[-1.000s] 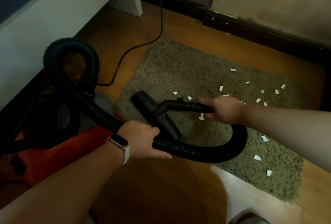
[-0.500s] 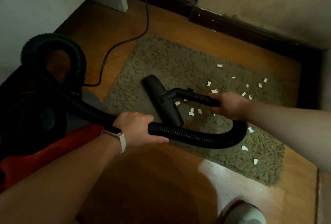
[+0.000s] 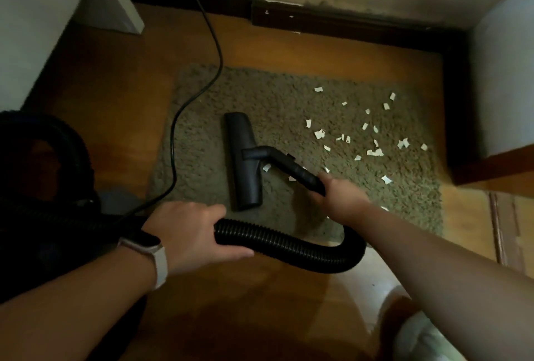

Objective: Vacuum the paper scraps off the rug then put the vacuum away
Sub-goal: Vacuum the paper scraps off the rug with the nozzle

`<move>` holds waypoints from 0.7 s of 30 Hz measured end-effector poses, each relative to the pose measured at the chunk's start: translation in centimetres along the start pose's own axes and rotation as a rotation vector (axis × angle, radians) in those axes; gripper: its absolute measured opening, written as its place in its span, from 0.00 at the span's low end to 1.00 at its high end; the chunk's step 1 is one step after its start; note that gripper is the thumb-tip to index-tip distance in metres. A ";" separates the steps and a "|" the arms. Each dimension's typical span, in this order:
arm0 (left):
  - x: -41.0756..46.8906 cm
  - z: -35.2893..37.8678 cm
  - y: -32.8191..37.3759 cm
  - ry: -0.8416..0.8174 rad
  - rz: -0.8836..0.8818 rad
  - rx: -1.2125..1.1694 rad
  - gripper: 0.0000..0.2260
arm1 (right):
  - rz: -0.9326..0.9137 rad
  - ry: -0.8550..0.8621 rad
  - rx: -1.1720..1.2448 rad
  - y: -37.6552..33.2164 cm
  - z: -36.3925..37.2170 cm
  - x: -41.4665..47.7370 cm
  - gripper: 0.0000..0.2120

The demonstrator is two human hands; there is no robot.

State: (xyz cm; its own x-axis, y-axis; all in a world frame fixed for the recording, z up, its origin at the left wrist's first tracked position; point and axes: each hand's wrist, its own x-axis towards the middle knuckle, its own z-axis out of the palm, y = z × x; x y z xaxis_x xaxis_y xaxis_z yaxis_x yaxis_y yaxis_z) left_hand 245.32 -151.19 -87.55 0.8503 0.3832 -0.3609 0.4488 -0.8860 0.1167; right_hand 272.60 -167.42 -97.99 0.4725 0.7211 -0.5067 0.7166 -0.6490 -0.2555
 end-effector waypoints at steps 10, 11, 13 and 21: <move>1.9 -3.4 0.9 -0.055 -0.037 -0.039 0.35 | 0.000 0.044 -0.030 0.2 0.2 -0.9 0.13; 2.0 -3.2 0.9 -0.018 -0.020 -0.035 0.35 | -0.001 0.048 -0.027 0.3 0.4 -0.9 0.13; 1.6 -3.3 0.8 0.050 0.006 -0.044 0.35 | -0.001 0.053 0.000 0.2 0.6 -0.7 0.13; 3.3 -2.7 0.4 0.015 0.001 -0.073 0.34 | 0.049 0.060 0.170 -0.2 1.3 0.6 0.14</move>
State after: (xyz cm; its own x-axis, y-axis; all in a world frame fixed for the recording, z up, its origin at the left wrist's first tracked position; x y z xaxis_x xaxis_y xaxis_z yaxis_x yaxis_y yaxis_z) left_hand 249.09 -149.58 -86.23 0.8546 0.3863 -0.3470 0.4661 -0.8652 0.1848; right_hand 272.08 -167.21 -99.35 0.5383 0.6974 -0.4731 0.5971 -0.7118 -0.3699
